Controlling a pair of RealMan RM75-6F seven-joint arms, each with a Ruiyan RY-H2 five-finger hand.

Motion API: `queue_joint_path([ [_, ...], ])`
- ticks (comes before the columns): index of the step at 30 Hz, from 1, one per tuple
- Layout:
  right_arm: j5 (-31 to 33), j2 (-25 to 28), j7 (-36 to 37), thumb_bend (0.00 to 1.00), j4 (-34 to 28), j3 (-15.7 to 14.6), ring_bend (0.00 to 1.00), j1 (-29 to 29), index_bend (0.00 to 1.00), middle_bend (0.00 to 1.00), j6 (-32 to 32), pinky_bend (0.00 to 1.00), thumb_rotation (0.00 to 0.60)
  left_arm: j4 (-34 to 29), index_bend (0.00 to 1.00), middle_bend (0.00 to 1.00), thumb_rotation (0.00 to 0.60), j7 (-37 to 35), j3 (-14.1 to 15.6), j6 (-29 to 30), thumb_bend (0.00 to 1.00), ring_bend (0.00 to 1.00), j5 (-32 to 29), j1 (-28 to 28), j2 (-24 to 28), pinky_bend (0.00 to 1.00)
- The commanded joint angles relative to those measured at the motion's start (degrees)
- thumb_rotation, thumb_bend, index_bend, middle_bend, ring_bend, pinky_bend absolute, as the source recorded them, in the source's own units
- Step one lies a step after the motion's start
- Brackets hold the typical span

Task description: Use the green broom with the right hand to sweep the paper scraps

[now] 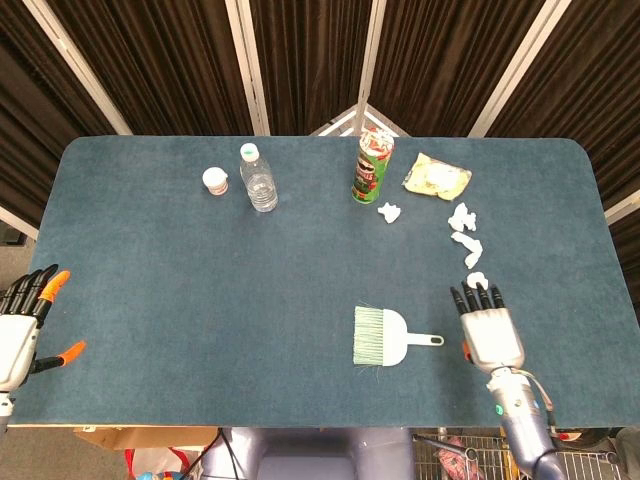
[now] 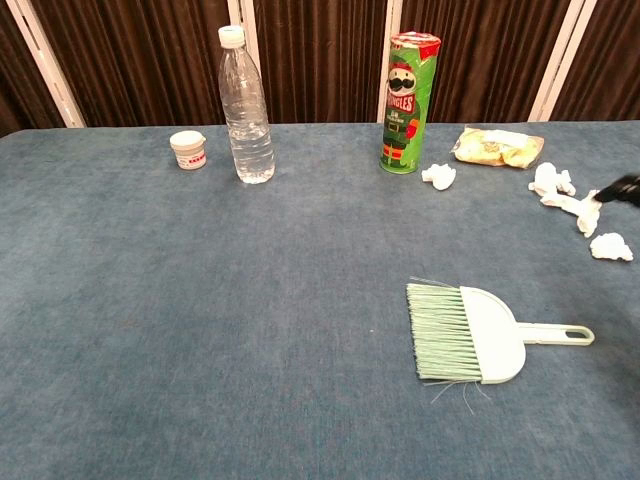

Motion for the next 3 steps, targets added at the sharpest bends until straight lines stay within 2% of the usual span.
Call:
queue_joint_path([
  [1,-11.99,4.91,14.13,0.32,5.31,-5.32,0.0,-8.33,0.0,0.0,6.93,0.0,0.6,0.21,0.0,0.0,0.6,0.23,0.12,0.29,0.0,0.0,-0.13,0.33,0.03,0.03],
  [3,-14.74,5.93,18.26,0.31,6.62,-6.02,0.0,-10.42,0.0,0.0,8.74,0.0,0.6,0.47,0.0,0.0,0.6,0.99,0.06,0.69,0.0,0.0,-0.14,0.53,-0.11,0.03],
])
